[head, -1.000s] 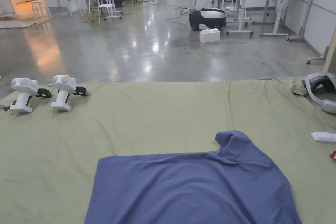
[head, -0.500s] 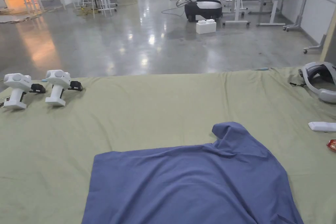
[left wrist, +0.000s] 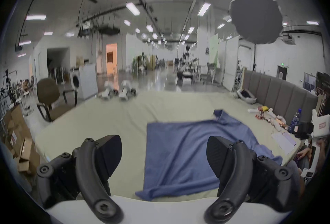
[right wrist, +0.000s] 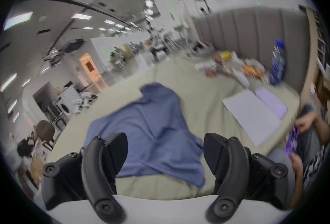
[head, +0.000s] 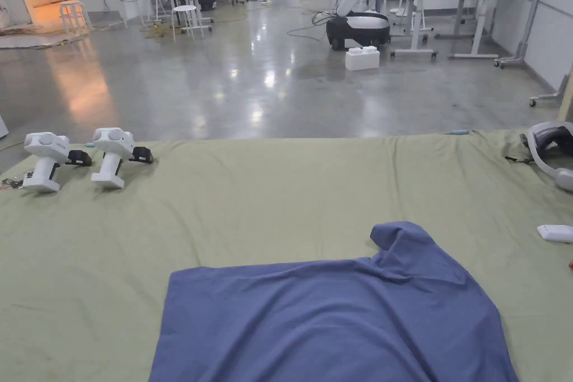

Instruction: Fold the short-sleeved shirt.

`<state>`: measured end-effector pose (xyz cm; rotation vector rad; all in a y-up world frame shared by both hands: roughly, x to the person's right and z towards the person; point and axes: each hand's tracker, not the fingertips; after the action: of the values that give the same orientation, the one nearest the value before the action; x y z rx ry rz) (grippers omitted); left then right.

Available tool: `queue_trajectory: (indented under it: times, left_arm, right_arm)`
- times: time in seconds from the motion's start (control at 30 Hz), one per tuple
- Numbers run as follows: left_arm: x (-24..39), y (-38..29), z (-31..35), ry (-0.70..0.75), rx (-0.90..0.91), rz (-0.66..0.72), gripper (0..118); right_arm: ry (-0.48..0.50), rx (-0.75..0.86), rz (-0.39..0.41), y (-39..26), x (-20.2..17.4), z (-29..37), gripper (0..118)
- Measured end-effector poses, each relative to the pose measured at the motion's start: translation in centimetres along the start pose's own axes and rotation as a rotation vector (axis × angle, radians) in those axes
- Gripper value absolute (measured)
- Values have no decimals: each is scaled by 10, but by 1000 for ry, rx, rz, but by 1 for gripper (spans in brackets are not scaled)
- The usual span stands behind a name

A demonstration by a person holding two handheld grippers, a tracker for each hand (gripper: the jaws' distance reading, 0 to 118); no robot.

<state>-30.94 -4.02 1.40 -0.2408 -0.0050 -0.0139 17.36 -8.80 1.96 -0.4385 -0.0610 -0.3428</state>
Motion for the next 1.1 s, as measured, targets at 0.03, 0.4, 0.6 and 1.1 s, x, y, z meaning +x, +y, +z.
queue_trajectory:
  times: [0.03,0.4,0.6,1.1]
  left_arm:
    - [2,9,7,-17,33,1,101]
    - [8,46,45,-75,160,44,1]
    - [7,42,40,-84,122,43,1]
    - [-67,-97,-69,-80,-426,284,92]
  right_arm:
    - [17,45,44,8,-13,5,85]
    - [82,300,263,39,-86,32,4]
    - [89,283,386,28,-102,31,2]
    - [146,108,295,-4,-77,18,2]
